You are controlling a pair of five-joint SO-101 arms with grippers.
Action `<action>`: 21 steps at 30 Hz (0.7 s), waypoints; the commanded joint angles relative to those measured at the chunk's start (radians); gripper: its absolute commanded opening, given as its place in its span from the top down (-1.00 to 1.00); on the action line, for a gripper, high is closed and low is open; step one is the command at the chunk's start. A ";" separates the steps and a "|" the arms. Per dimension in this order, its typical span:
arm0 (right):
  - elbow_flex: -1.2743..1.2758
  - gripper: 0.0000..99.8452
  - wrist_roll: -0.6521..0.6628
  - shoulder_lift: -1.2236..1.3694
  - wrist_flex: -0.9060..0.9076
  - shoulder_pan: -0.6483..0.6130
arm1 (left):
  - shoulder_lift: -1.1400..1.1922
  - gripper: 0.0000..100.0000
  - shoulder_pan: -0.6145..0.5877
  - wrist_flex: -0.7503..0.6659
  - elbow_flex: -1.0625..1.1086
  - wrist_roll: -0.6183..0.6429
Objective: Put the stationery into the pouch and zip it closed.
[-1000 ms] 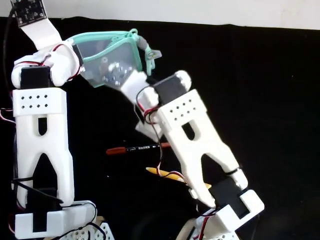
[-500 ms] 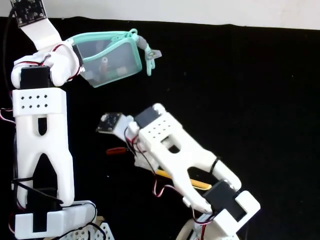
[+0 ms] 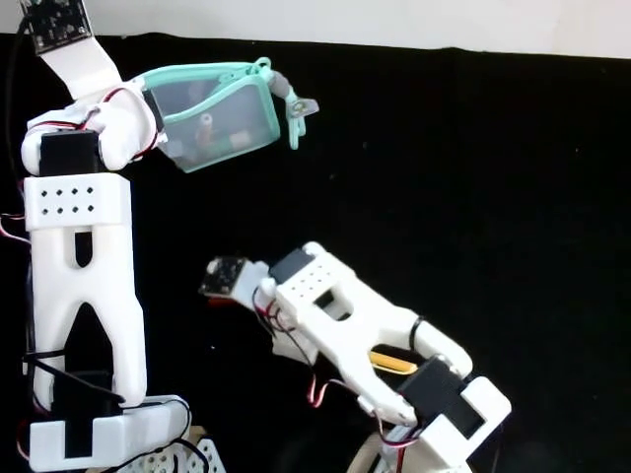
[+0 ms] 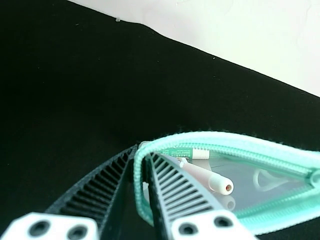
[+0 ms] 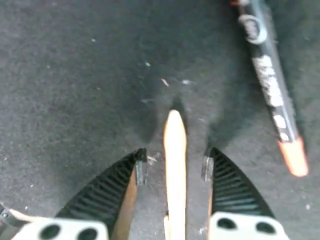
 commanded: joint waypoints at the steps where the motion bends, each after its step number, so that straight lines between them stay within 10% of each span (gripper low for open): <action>1: 0.021 0.63 0.009 -0.028 -0.062 -0.025 | -0.001 0.99 0.013 0.009 -0.024 0.003; 21: -0.031 0.98 -0.005 -0.042 -0.084 0.056 | -0.001 0.99 0.013 0.011 -0.024 0.003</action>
